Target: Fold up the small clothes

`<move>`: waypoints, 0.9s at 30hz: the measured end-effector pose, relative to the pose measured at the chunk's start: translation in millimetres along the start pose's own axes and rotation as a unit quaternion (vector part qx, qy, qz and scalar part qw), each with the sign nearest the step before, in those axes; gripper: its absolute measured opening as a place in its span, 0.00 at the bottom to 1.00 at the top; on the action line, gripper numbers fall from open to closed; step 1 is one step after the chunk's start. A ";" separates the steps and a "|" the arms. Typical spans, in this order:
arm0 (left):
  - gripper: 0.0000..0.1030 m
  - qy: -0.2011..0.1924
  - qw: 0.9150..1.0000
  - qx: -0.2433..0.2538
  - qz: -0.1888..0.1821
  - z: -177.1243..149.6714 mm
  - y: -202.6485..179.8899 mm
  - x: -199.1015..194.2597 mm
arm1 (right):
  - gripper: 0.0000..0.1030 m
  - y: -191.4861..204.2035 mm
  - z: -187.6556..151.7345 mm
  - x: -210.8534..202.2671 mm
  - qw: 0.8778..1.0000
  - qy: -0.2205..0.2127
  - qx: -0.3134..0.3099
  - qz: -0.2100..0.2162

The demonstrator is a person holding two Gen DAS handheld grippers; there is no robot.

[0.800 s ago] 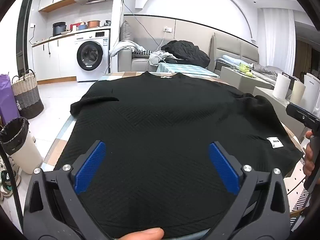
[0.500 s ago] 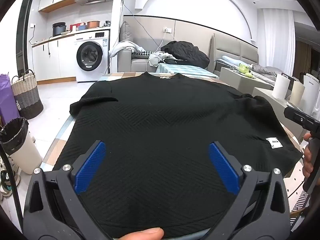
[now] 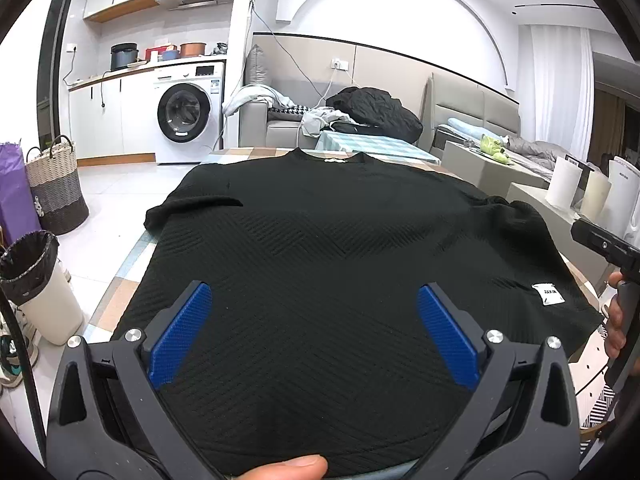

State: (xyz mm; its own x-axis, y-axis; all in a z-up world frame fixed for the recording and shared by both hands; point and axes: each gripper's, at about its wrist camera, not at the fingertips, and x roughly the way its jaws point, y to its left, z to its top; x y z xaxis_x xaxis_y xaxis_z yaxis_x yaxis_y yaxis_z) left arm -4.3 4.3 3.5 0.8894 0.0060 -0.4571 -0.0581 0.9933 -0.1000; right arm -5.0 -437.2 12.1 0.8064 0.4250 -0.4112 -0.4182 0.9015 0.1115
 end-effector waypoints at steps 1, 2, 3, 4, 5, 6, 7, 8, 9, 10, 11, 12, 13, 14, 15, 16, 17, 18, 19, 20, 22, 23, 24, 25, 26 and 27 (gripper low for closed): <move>1.00 0.000 1.000 0.001 0.000 0.2 -0.1 -0.8 | 1.00 0.3 0.8 0.6 1.000 0.000 0.000 0.000; 1.00 0.000 1.000 0.000 -0.001 0.5 0.5 -0.4 | 1.00 0.6 1.8 1.9 1.000 0.000 0.000 -0.001; 1.00 0.000 1.000 0.000 -0.001 0.7 0.8 -0.3 | 1.00 0.7 2.3 1.5 1.000 0.000 0.000 0.000; 1.00 0.000 1.000 0.001 -0.001 0.6 1.0 -0.5 | 1.00 0.7 2.2 1.2 1.000 0.000 0.000 -0.001; 1.00 0.000 1.000 0.000 -0.001 0.8 1.3 -0.4 | 1.00 0.5 1.9 0.3 1.000 -0.002 0.000 -0.001; 1.00 0.000 1.000 -0.001 -0.002 1.0 1.6 -0.8 | 1.00 0.4 2.5 0.8 1.000 -0.002 0.001 -0.001; 1.00 0.000 1.000 0.000 -0.002 0.6 1.2 -0.2 | 1.00 0.2 2.4 0.5 1.000 -0.001 0.000 -0.001; 1.00 0.000 1.000 0.000 -0.001 0.7 1.2 -0.5 | 1.00 0.7 2.6 0.5 1.000 -0.002 0.000 -0.001; 1.00 0.000 1.000 0.000 -0.001 0.7 1.3 -0.6 | 1.00 0.4 2.4 -0.1 1.000 -0.003 -0.001 -0.002; 1.00 0.000 1.000 0.000 -0.002 0.8 1.8 -0.6 | 1.00 0.1 3.0 0.8 1.000 -0.002 -0.001 -0.002; 1.00 0.000 1.000 0.000 -0.002 0.8 1.7 -0.5 | 1.00 0.2 2.9 -0.1 1.000 -0.002 0.000 -0.001; 1.00 0.000 1.000 -0.001 -0.002 0.7 1.6 -0.3 | 1.00 -0.4 2.7 -0.6 1.000 -0.002 0.001 -0.001; 1.00 0.000 1.000 -0.001 -0.002 0.9 2.1 -0.8 | 1.00 0.1 2.5 -0.8 1.000 -0.003 0.001 0.000; 1.00 0.000 1.000 -0.001 -0.002 1.0 2.2 -0.6 | 1.00 0.6 3.0 -0.4 1.000 -0.002 -0.001 -0.001; 1.00 0.000 1.000 -0.001 -0.002 0.9 2.0 -0.4 | 1.00 1.2 3.1 -1.6 1.000 -0.002 -0.002 -0.001; 1.00 0.000 1.000 -0.001 -0.003 0.8 2.3 -0.8 | 1.00 1.6 3.5 -2.4 1.000 -0.004 -0.003 -0.002; 1.00 0.000 1.000 -0.001 -0.003 0.9 2.0 -0.3 | 1.00 2.3 4.4 -1.8 1.000 -0.003 -0.004 -0.002; 1.00 0.001 1.000 -0.001 -0.003 1.1 2.1 -0.4 | 1.00 2.3 4.7 -2.0 1.000 -0.003 -0.005 -0.002; 1.00 0.001 1.000 -0.001 -0.003 0.9 2.0 -1.0 | 1.00 2.1 5.0 -2.9 1.000 -0.003 -0.005 -0.002; 1.00 0.000 1.000 0.000 -0.003 0.9 2.0 -1.1 | 1.00 2.6 5.2 -3.7 1.000 -0.004 -0.005 -0.002; 1.00 0.000 1.000 -0.001 -0.002 0.7 1.3 -0.4 | 1.00 3.0 4.9 -3.3 1.000 -0.004 -0.005 -0.002; 1.00 0.000 1.000 -0.001 -0.002 0.8 2.1 -0.8 | 1.00 3.7 4.6 -3.3 1.000 -0.004 -0.005 -0.002; 1.00 0.000 1.000 -0.001 -0.002 0.7 1.4 -0.3 | 1.00 3.7 4.5 -3.7 1.000 -0.004 -0.005 -0.003; 1.00 0.000 1.000 -0.001 -0.002 0.6 1.5 -0.3 | 1.00 3.2 5.2 -3.4 1.000 -0.004 -0.003 -0.004; 1.00 0.000 1.000 -0.001 -0.002 0.8 2.0 -1.1 | 1.00 2.9 5.5 -3.0 1.000 -0.003 -0.003 -0.003; 1.00 0.000 1.000 -0.001 -0.002 0.6 1.4 -0.4 | 1.00 2.2 5.1 -3.7 1.000 -0.001 -0.002 -0.002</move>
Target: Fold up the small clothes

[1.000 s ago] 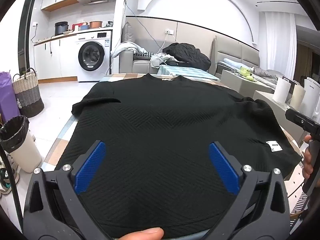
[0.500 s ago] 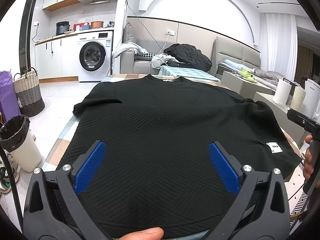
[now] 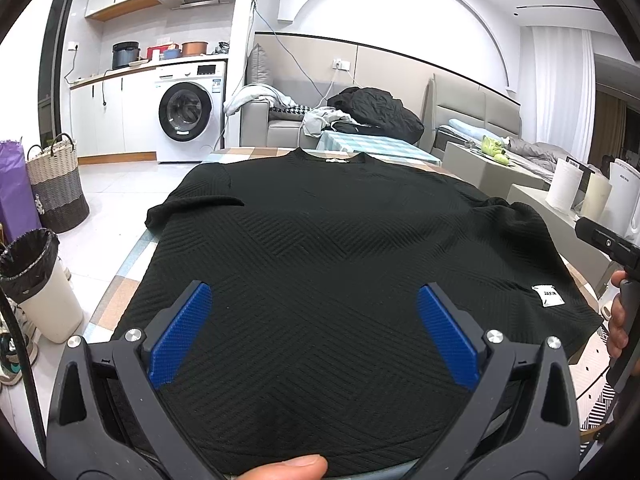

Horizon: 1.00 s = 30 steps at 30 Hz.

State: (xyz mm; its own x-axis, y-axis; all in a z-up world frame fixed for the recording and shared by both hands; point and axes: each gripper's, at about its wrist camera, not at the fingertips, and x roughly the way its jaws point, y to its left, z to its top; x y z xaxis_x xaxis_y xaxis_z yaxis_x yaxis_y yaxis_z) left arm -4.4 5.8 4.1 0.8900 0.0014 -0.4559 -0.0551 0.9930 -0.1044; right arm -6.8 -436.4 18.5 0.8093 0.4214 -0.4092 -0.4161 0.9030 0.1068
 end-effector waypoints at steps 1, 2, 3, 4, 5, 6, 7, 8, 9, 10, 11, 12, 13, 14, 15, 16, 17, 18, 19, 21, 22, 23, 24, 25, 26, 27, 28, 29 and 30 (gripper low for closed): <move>1.00 -0.001 1.000 0.000 0.000 0.3 0.4 -0.7 | 1.00 -0.3 0.1 -0.2 1.000 0.001 0.001 0.000; 1.00 -0.001 1.000 0.000 0.000 0.2 0.5 -0.5 | 1.00 -1.0 0.6 -0.1 1.000 0.001 0.001 -0.001; 1.00 -0.001 1.000 -0.001 0.000 0.8 1.4 -1.5 | 1.00 -0.9 0.8 -0.4 1.000 0.002 0.001 -0.001; 1.00 0.000 1.000 -0.001 0.000 0.9 1.4 -1.5 | 1.00 -1.0 1.3 0.0 1.000 0.003 0.000 -0.001; 1.00 0.000 1.000 0.000 0.000 0.9 1.2 -1.6 | 1.00 -1.5 2.2 0.2 1.000 0.003 0.000 -0.002; 1.00 0.000 1.000 0.000 0.001 1.0 1.2 -1.8 | 1.00 -1.6 2.5 -0.4 1.000 0.002 0.001 -0.002; 1.00 0.000 1.000 0.000 0.000 1.0 1.5 -1.9 | 1.00 -1.8 3.1 -1.0 1.000 0.002 0.001 -0.003; 1.00 0.000 1.000 0.000 -0.001 1.1 1.7 -1.8 | 1.00 -1.3 2.5 -0.5 1.000 0.002 0.002 -0.003; 1.00 -0.001 1.000 0.000 0.000 0.8 1.1 -1.2 | 1.00 -1.9 3.0 -1.2 1.000 0.002 0.003 -0.003; 1.00 -0.001 1.000 0.000 0.000 1.0 1.9 -1.8 | 1.00 -2.5 3.0 -1.5 1.000 0.001 0.005 -0.003; 1.00 0.000 1.000 0.000 0.000 1.2 2.1 -1.6 | 1.00 -3.4 3.7 -1.6 1.000 0.000 0.007 -0.003; 1.00 0.000 1.000 -0.001 0.000 1.2 1.9 -1.4 | 1.00 -3.9 4.1 -1.7 1.000 0.000 0.008 -0.004; 1.00 0.000 1.000 -0.001 0.001 1.1 2.2 -1.7 | 1.00 -4.3 4.3 -1.6 1.000 0.000 0.009 -0.006; 1.00 0.000 1.000 -0.002 0.001 1.0 2.2 -2.0 | 1.00 -5.2 4.3 -1.2 1.000 0.000 0.010 -0.008; 1.00 0.000 1.000 -0.002 0.001 1.1 2.2 -1.9 | 1.00 -5.7 4.6 -0.6 1.000 0.001 0.010 -0.012; 1.00 0.000 1.000 -0.002 0.001 1.0 2.4 -1.7 | 1.00 -6.2 4.8 -0.1 1.000 0.002 0.010 -0.014; 1.00 0.000 1.000 -0.004 0.001 1.3 3.1 -2.2 | 1.00 -6.8 5.0 0.6 1.000 0.003 0.010 -0.016; 1.00 0.001 1.000 -0.005 0.002 1.5 4.1 -2.4 | 1.00 -7.0 5.5 1.5 1.000 0.005 0.011 -0.018; 1.00 0.001 1.000 -0.006 0.002 1.5 5.2 -1.8 | 1.00 -7.1 5.8 1.7 1.000 0.006 0.010 -0.019; 1.00 0.003 1.000 -0.008 0.003 1.7 6.7 -1.1 | 1.00 -7.7 6.8 1.2 1.000 0.005 0.009 -0.020; 1.00 0.004 1.000 -0.009 0.003 1.5 7.2 -0.5 | 1.00 -7.9 7.7 0.6 1.000 0.004 0.007 -0.021; 1.00 0.004 1.000 -0.009 0.003 1.6 7.2 -1.1 | 1.00 -7.9 8.7 0.2 1.000 0.003 0.007 -0.021; 1.00 0.004 1.000 -0.009 0.003 1.3 6.8 -1.0 | 1.00 -7.7 9.7 -0.5 1.000 0.002 0.006 -0.021; 1.00 0.004 1.000 -0.009 0.003 1.4 7.0 -0.4 | 1.00 -7.6 10.7 -1.5 1.000 0.001 0.005 -0.021; 1.00 0.004 1.000 -0.008 0.003 1.4 7.1 -0.7 | 1.00 -7.2 11.3 -2.7 1.000 -0.001 0.004 -0.022; 1.00 0.004 1.000 -0.009 0.003 1.7 7.3 -0.7 | 1.00 -7.2 12.2 -2.9 1.000 -0.003 0.004 -0.023; 1.00 0.004 1.000 -0.009 0.003 1.5 7.2 -0.5 | 1.00 -7.3 13.0 -2.6 1.000 -0.003 0.004 -0.023; 1.00 0.004 1.000 -0.009 0.003 1.6 7.5 -0.7 | 1.00 -6.7 13.2 -2.4 1.000 -0.003 0.004 -0.023; 1.00 0.003 1.000 -0.009 0.004 2.1 7.5 0.0 | 1.00 -6.5 14.1 -2.2 1.000 -0.002 0.004 -0.024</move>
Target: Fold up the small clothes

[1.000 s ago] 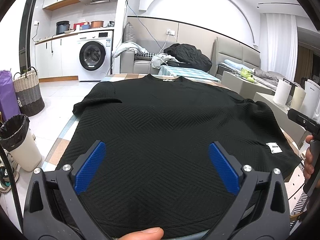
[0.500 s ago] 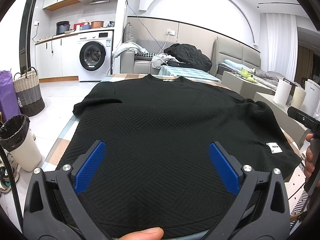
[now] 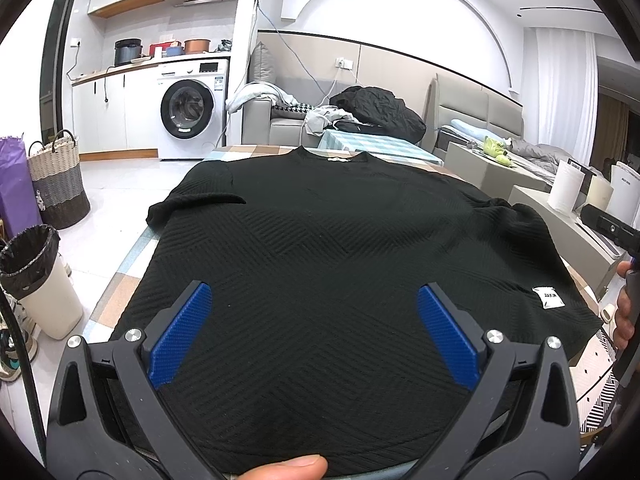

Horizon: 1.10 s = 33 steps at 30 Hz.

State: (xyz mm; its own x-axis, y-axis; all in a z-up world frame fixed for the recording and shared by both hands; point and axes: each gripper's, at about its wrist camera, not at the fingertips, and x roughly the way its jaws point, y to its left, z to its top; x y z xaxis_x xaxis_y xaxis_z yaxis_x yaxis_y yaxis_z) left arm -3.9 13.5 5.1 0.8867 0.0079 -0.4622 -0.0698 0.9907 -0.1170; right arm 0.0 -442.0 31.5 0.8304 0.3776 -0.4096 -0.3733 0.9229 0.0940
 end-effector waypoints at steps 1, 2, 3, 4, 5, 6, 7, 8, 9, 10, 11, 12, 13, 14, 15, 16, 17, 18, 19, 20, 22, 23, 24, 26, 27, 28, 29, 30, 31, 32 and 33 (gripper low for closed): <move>1.00 0.000 1.000 -0.001 0.002 0.1 -0.1 -0.2 | 1.00 0.0 -0.4 -0.7 1.000 0.000 0.000 0.000; 1.00 0.000 1.000 -0.001 0.001 0.2 -0.1 -0.3 | 1.00 0.1 0.3 -1.1 1.000 -0.001 0.001 -0.001; 1.00 0.000 1.000 -0.002 0.002 0.7 -1.3 0.7 | 1.00 0.3 1.6 -1.4 1.000 -0.001 0.001 0.000; 1.00 -0.001 1.000 -0.004 0.004 2.3 -1.7 1.8 | 1.00 -0.2 1.8 -2.0 1.000 -0.002 0.002 0.001; 1.00 0.000 1.000 -0.006 0.005 3.1 -1.2 1.8 | 1.00 -0.2 3.2 -1.9 1.000 -0.002 0.003 0.003; 1.00 0.000 1.000 -0.009 0.004 4.1 -0.9 1.3 | 1.00 -0.4 5.0 -1.7 1.000 -0.001 0.004 0.004; 1.00 0.001 1.000 -0.010 0.003 5.1 -0.8 1.6 | 1.00 -0.3 6.5 -1.2 1.000 0.000 0.004 0.004; 1.00 0.002 1.000 -0.012 0.004 6.6 -0.6 2.4 | 1.00 -0.1 7.9 -0.6 1.000 0.001 0.002 0.004; 1.00 0.003 1.000 -0.014 0.006 8.2 -0.1 2.6 | 1.00 0.3 9.2 0.0 1.000 0.002 0.000 0.002; 1.00 0.003 1.000 -0.015 0.006 9.5 -0.1 3.7 | 1.00 0.7 10.4 0.3 1.000 0.002 -0.001 0.000; 1.00 0.004 1.000 -0.016 0.005 11.0 -0.3 4.9 | 1.00 1.0 11.2 1.2 1.000 0.003 -0.002 -0.001; 1.00 0.005 1.000 -0.016 0.004 12.7 -0.6 6.0 | 1.00 1.2 11.7 2.7 1.000 0.003 -0.005 -0.002; 1.00 0.006 1.000 -0.016 0.004 14.3 0.4 7.0 | 1.00 1.2 11.6 5.5 1.000 0.005 -0.010 -0.006; 1.00 0.008 1.000 -0.013 0.005 16.6 0.3 8.3 | 1.00 1.2 11.3 8.0 1.000 0.009 -0.014 -0.011; 1.00 0.011 1.000 -0.009 0.006 19.0 -0.1 10.2 | 1.00 0.1 10.5 13.3 0.999 0.016 -0.018 -0.021; 1.00 0.012 1.000 -0.007 0.008 21.3 -0.6 10.4 | 1.00 -0.5 9.5 15.9 0.999 0.021 -0.018 -0.025; 1.00 0.013 1.000 -0.006 0.014 24.5 -0.5 11.6 | 1.00 -2.2 9.3 18.9 0.999 0.025 -0.015 -0.026; 1.00 0.012 1.000 -0.006 0.020 28.9 0.0 12.8 | 1.00 -5.1 9.2 22.5 0.999 0.031 -0.009 -0.026; 1.00 0.011 1.000 -0.007 0.020 33.3 0.2 13.8 | 1.00 -7.1 9.8 24.6 0.999 0.036 -0.004 -0.027; 1.00 0.012 1.000 -0.007 0.020 37.0 0.6 15.1 | 1.00 -9.7 10.9 27.9 0.999 0.045 0.002 -0.030; 1.00 0.014 1.000 -0.008 0.026 45.7 1.3 18.7 | 1.00 -13.2 14.1 32.8 0.998 0.056 0.012 -0.034; 1.00 0.016 0.999 -0.009 0.028 50.7 1.6 20.8 | 1.00 -15.7 15.9 34.4 0.997 0.060 0.018 -0.038; 1.00 0.017 0.999 -0.009 0.029 55.6 1.7 23.1 | 1.00 -18.7 18.3 35.2 0.997 0.062 0.026 -0.044; 1.00 0.020 0.999 -0.006 0.035 63.6 2.1 28.7 | 1.00 -27.3 23.3 35.1 0.995 0.059 0.042 -0.061; 1.00 0.019 0.999 -0.003 0.038 68.0 2.3 32.0 | 1.00 -34.0 26.2 34.6 0.994 0.058 0.055 -0.075; 1.00 0.017 0.999 -0.001 0.037 70.9 2.8 34.9 | 1.00 -40.6 28.3 34.1 0.993 0.058 0.068 -0.083; 1.00 0.017 0.999 0.001 0.036 75.6 3.1 39.9 | 1.00 -47.5 30.7 34.7 0.991 0.060 0.082 -0.091; 1.00 0.018 0.999 0.002 0.036 78.6 3.7 43.5 | 1.00 -55.2 32.5 35.1 0.989 0.062 0.096 -0.097; 1.00 0.019 0.999 0.003 0.035 82.5 4.5 48.2 | 1.00 -63.6 34.1 36.5 0.987 0.065 0.111 -0.097; 1.00 0.021 0.999 0.002 0.034 87.3 5.6 54.3 | 1.00 -69.5 35.1 36.7 0.986 0.067 0.123 -0.095; 1.00 0.021 0.999 0.000 0.035 90.9 6.8 59.9 | 1.00 -81.3 35.1 38.7 0.983 0.068 0.149 -0.087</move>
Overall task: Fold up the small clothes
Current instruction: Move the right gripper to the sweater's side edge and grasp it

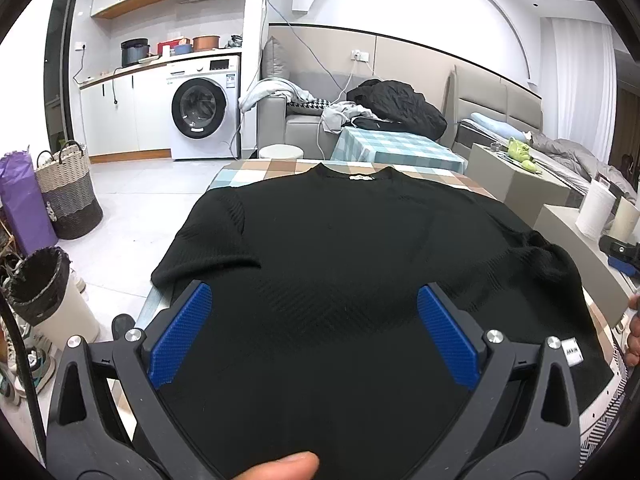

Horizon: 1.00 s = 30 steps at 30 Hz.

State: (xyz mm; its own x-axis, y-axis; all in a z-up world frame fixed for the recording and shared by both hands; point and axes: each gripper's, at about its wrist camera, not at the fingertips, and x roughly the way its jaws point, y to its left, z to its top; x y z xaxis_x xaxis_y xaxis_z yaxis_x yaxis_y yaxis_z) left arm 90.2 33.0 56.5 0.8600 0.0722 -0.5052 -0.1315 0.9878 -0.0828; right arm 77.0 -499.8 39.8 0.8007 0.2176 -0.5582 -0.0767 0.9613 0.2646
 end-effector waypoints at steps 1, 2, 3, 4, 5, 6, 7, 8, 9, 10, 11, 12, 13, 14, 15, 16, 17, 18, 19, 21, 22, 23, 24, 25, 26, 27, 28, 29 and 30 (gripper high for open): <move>1.00 -0.001 1.000 -0.001 0.000 3.8 0.5 5.0 | 0.99 -7.3 2.7 4.1 1.000 0.007 0.017 0.010; 1.00 -0.001 1.000 -0.003 -0.002 7.2 1.1 9.8 | 0.93 -14.0 5.5 10.1 0.999 0.017 0.032 0.018; 1.00 0.000 1.000 -0.004 -0.006 10.7 1.8 14.5 | 0.88 -23.7 7.8 17.8 0.998 0.029 0.053 0.026; 1.00 0.002 1.000 -0.005 -0.010 13.9 2.6 18.9 | 0.79 -30.6 9.1 23.8 0.997 0.039 0.069 0.027; 1.00 0.005 1.000 -0.006 -0.015 17.0 3.4 23.8 | 0.77 -36.1 10.0 27.7 0.995 0.046 0.079 0.025; 0.99 0.008 1.000 -0.006 -0.019 20.5 3.8 30.4 | 0.77 -44.0 11.2 34.9 0.993 0.057 0.096 0.028; 0.98 0.009 1.000 -0.005 -0.022 23.1 4.6 35.1 | 0.77 -49.1 12.2 39.1 0.992 0.060 0.107 0.032; 0.98 0.010 1.000 -0.004 -0.023 25.7 5.8 40.3 | 0.77 -52.0 12.4 41.4 0.991 0.060 0.113 0.032; 0.95 0.013 1.000 -0.003 -0.024 26.7 6.9 44.1 | 0.77 -56.2 13.8 44.0 0.991 0.060 0.120 0.027; 0.93 0.016 1.000 -0.001 -0.024 27.7 7.5 48.5 | 0.77 -59.7 16.2 48.0 0.990 0.062 0.123 0.022; 0.92 0.020 1.000 -0.002 -0.023 27.9 9.7 53.3 | 0.77 -62.4 17.9 51.3 0.990 0.063 0.127 0.022; 0.92 0.023 0.999 -0.004 -0.023 27.7 12.0 57.7 | 0.77 -65.9 21.5 56.1 0.988 0.065 0.135 0.022; 0.92 0.026 0.999 -0.008 -0.022 26.6 14.4 61.9 | 0.77 -71.2 25.3 62.3 0.986 0.069 0.149 0.024; 0.92 0.031 0.999 -0.012 -0.018 25.2 17.7 66.5 | 0.77 -78.3 29.1 68.9 0.983 0.073 0.169 0.028; 0.92 0.034 0.999 -0.015 -0.016 22.7 20.2 69.7 | 0.77 -84.7 32.2 74.5 0.979 0.076 0.189 0.028; 0.92 0.038 0.999 -0.020 -0.018 21.2 23.9 74.6 | 0.77 -89.5 35.7 80.7 0.975 0.079 0.206 0.026; 0.92 0.040 0.999 -0.022 -0.018 20.3 26.3 77.5 | 0.77 -96.6 38.1 86.5 0.972 0.080 0.221 0.025; 0.92 0.042 0.999 -0.023 -0.016 18.4 28.4 82.5 | 0.77 -100.6 39.2 89.5 0.969 0.082 0.233 0.023; 0.92 0.043 0.999 -0.024 -0.014 16.7 30.7 85.9 | 0.77 -108.8 40.8 96.0 0.964 0.085 0.253 0.021; 0.92 0.047 0.998 -0.028 -0.012 14.6 34.9 91.5 | 0.77 -120.3 42.3 104.0 0.957 0.092 0.275 0.014; 0.92 0.047 0.998 -0.030 -0.011 12.6 35.7 93.3 | 0.77 -126.7 40.4 105.1 0.954 0.093 0.283 0.013; 0.92 0.046 0.998 -0.034 -0.009 11.1 38.9 94.9 | 0.76 -132.0 40.6 109.2 0.951 0.099 0.294 0.014; 0.92 0.043 0.998 -0.038 -0.006 10.3 41.1 96.0 | 0.76 -136.7 40.5 112.6 0.946 0.104 0.307 0.015; 0.92 0.040 0.998 -0.043 -0.007 10.0 44.3 97.5 | 0.77 -143.1 39.8 115.7 0.940 0.108 0.324 0.017; 0.92 0.040 0.998 -0.047 -0.008 9.7 46.5 99.3 | 0.76 -147.8 39.8 117.5 0.936 0.110 0.334 0.013; 0.92 0.041 0.998 -0.049 -0.008 8.9 48.2 100.0 | 0.76 -152.5 40.1 118.4 0.934 0.110 0.341 0.003; 0.92 0.040 0.998 -0.052 -0.007 8.6 49.9 100.6 | 0.76 -156.0 41.2 121.1 0.933 0.108 0.342 -0.003; 0.92 0.038 0.998 -0.054 -0.007 7.7 51.6 100.1 | 0.76 -157.3 41.8 120.7 0.934 0.105 0.342 -0.005; 0.92 0.038 0.998 -0.056 -0.007 8.1 53.2 98.8 | 0.76 -160.1 43.5 121.4 0.934 0.104 0.343 -0.008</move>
State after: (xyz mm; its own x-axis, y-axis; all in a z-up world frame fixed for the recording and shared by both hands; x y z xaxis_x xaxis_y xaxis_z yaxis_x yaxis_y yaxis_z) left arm 172.2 93.7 9.1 0.8228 0.0429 -0.5667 -0.1768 0.9670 -0.1836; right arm 212.4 -634.6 -36.1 0.6607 0.3012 -0.6876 0.3894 0.6456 0.6570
